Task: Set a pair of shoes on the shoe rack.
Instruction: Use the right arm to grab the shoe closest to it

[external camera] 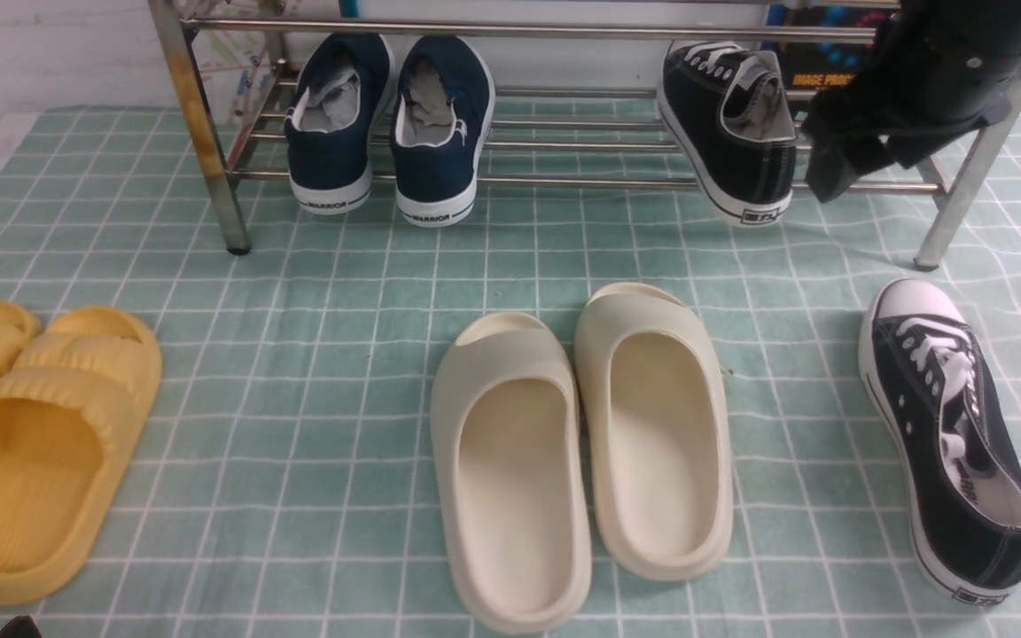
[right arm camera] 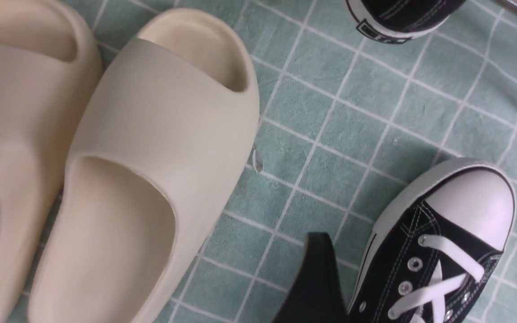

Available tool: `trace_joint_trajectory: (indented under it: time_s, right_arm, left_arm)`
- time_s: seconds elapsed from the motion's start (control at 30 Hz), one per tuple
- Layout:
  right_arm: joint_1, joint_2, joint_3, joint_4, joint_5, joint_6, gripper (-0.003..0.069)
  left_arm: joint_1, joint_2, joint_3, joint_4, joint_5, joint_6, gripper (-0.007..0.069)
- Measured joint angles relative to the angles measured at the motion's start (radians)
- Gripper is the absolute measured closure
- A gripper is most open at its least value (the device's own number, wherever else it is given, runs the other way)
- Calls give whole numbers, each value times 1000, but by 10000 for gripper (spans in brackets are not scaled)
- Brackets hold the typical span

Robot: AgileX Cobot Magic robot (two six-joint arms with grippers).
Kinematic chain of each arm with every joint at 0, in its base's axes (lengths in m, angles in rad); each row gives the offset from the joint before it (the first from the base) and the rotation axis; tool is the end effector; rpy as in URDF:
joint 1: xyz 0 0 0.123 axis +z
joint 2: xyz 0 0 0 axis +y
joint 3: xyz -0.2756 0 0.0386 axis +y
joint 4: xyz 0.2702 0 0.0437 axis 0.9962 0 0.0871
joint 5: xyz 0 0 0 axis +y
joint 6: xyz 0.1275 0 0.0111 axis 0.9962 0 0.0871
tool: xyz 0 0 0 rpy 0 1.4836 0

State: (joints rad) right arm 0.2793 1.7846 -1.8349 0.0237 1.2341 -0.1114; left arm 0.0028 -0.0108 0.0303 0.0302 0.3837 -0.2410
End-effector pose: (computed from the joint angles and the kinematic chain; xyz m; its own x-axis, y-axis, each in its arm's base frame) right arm 0.4051 0.1192 0.3275 -0.8211 -0.3430 -0.4563 -0.3723 0.9277 -0.0274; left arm 0.1166 0.0018 0.1572 -0.3007 -0.2122 -0.9298 -0.0789 0.9771 -0.1975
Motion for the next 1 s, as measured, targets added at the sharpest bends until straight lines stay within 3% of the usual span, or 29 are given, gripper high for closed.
trace_joint_trajectory:
  time_s: [0.2, 0.4, 0.6, 0.9, 1.0]
  right_arm:
    - [0, -141, 211, 6, 4, 45, 106]
    - [0, -294, 562, 4, -26, 89, 144]
    - [0, -338, 871, -15, -265, 168, 174]
    - [0, -265, 958, -24, -456, 181, 202]
    - [0, -223, 959, -36, -479, 181, 287]
  left_arm:
    - [0, 0, 0, 0, 0, 0, 386]
    - [0, 0, 0, 0, 0, 0, 386]
    - [0, 0, 0, 0, 0, 0, 386]
    - [0, 0, 0, 0, 0, 0, 386]
    - [0, 0, 0, 0, 0, 0, 386]
